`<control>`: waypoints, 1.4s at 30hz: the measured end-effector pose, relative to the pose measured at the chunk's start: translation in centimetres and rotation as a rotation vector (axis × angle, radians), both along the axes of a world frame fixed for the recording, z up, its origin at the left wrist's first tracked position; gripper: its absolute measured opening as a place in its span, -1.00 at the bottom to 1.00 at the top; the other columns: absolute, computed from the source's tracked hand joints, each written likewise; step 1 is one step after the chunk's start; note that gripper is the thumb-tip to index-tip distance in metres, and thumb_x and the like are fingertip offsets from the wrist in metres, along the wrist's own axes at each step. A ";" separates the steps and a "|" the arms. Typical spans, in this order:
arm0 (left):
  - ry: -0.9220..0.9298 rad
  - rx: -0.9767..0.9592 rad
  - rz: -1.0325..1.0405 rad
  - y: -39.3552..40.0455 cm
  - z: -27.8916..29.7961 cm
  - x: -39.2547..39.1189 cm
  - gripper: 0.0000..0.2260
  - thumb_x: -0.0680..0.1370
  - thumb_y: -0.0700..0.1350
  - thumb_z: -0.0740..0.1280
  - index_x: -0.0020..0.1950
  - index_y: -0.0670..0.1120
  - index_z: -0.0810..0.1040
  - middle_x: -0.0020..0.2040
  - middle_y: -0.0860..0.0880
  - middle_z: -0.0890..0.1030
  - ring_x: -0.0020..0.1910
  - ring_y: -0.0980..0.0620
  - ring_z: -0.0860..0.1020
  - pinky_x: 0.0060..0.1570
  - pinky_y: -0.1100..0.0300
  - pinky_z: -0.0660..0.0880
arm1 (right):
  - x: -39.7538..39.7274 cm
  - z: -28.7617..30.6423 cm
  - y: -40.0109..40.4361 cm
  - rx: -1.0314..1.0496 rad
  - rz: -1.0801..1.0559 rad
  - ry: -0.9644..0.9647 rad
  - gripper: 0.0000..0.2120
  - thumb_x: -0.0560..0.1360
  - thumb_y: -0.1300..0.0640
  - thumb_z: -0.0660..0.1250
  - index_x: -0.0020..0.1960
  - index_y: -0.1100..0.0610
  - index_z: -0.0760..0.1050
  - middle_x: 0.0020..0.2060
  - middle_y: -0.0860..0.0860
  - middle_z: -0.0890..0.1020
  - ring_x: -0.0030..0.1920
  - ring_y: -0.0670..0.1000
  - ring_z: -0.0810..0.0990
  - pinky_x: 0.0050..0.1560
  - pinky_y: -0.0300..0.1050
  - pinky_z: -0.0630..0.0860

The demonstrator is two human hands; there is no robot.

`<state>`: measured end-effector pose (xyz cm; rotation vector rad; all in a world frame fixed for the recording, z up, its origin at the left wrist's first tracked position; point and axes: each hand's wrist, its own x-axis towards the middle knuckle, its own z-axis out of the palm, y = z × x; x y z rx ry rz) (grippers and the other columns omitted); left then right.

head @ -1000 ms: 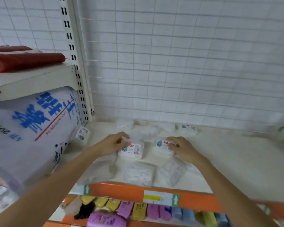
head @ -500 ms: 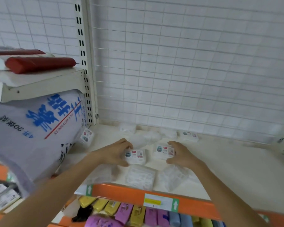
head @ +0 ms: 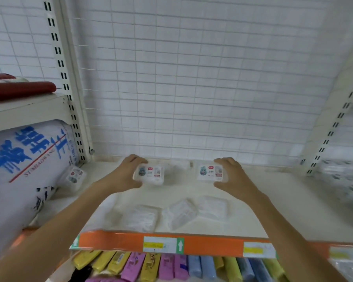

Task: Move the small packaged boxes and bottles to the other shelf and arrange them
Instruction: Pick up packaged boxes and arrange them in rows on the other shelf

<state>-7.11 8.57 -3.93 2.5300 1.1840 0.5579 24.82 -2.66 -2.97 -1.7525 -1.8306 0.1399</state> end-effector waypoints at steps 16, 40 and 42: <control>-0.239 0.052 -0.494 -7.3 -2.2 16.0 -0.49 0.31 0.12 0.37 0.19 0.28 0.25 0.16 0.32 0.26 0.15 0.28 0.28 0.17 0.47 0.21 | 10.0 -2.3 -21.8 0.093 -0.476 -0.014 -0.34 0.31 0.24 0.51 0.35 0.12 0.35 0.16 -0.03 0.36 0.20 0.03 0.38 0.09 -0.21 0.41; -0.234 -0.070 -0.995 -23.7 -7.7 34.7 -0.43 0.28 -0.24 0.52 0.25 -0.14 0.42 0.07 0.03 0.36 0.07 0.05 0.43 -0.12 0.49 0.34 | 6.2 -9.0 -48.1 0.107 -1.101 0.122 -0.32 0.19 0.33 0.57 0.26 0.22 0.43 0.03 0.02 0.38 0.02 -0.25 0.36 0.04 -0.45 0.32; -0.238 -0.092 -0.993 -24.8 -7.4 36.9 -0.42 0.29 -0.23 0.53 0.26 -0.13 0.41 0.07 0.03 0.36 0.08 0.07 0.41 -0.10 0.50 0.36 | 8.3 -9.4 -49.0 0.113 -1.122 0.164 -0.31 0.19 0.35 0.57 0.27 0.24 0.42 0.02 -0.01 0.37 0.02 -0.14 0.41 0.02 -0.55 0.33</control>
